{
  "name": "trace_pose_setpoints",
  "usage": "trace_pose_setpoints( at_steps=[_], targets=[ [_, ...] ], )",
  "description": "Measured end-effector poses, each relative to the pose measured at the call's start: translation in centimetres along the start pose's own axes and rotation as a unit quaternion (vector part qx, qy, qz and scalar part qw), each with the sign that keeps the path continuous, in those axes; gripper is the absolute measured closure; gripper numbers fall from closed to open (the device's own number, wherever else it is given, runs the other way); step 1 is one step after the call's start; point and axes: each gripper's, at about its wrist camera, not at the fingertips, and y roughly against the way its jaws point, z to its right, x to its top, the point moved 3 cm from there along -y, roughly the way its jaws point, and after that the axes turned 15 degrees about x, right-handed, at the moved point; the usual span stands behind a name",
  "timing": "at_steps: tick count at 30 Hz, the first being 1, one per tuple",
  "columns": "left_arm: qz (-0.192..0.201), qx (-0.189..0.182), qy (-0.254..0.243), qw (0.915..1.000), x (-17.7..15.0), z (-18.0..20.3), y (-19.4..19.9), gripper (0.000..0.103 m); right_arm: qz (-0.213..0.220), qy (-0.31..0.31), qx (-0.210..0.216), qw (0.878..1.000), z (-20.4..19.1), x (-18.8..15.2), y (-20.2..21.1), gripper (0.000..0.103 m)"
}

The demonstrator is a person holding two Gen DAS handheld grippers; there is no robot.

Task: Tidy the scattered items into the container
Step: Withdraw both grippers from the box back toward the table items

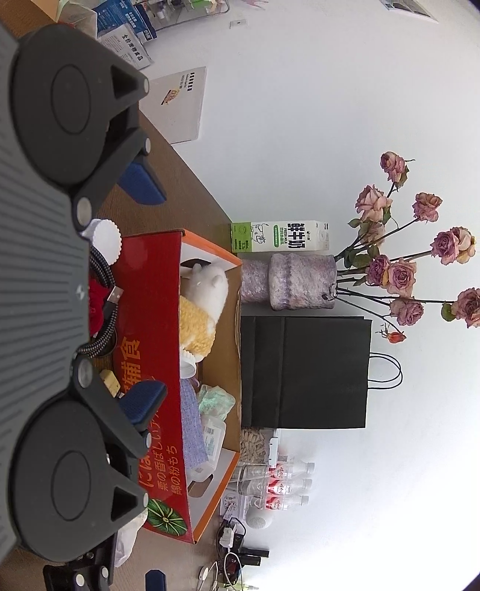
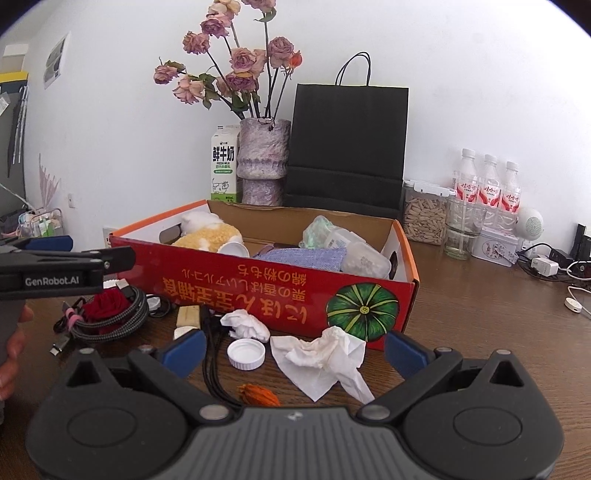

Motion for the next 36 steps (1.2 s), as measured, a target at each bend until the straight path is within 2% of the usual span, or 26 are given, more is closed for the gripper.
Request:
trace_pose_setpoints(
  at_steps=[12,24,31,36],
  targets=[
    [-0.009,0.017,0.004,0.9998,-0.6,-2.2,1.8,0.0,-0.009,-0.007,-0.009,1.0,-0.7,-1.0,1.6,0.0],
    [-0.047,0.03,-0.003,0.9984,-1.2,-4.5,1.7,0.0,-0.009,-0.031,-0.011,0.999,0.2,-1.1,1.8,0.0],
    [-0.092,0.011,-0.003,0.9957,-1.7,-5.2,0.4,0.0,-0.031,-0.028,-0.019,0.999,0.0,-1.2,1.1,0.0],
    [-0.092,-0.014,-0.025,0.9954,-1.7,-3.8,0.1,0.0,-0.04,-0.023,-0.024,0.999,-0.1,-1.3,0.8,0.0]
  ],
)
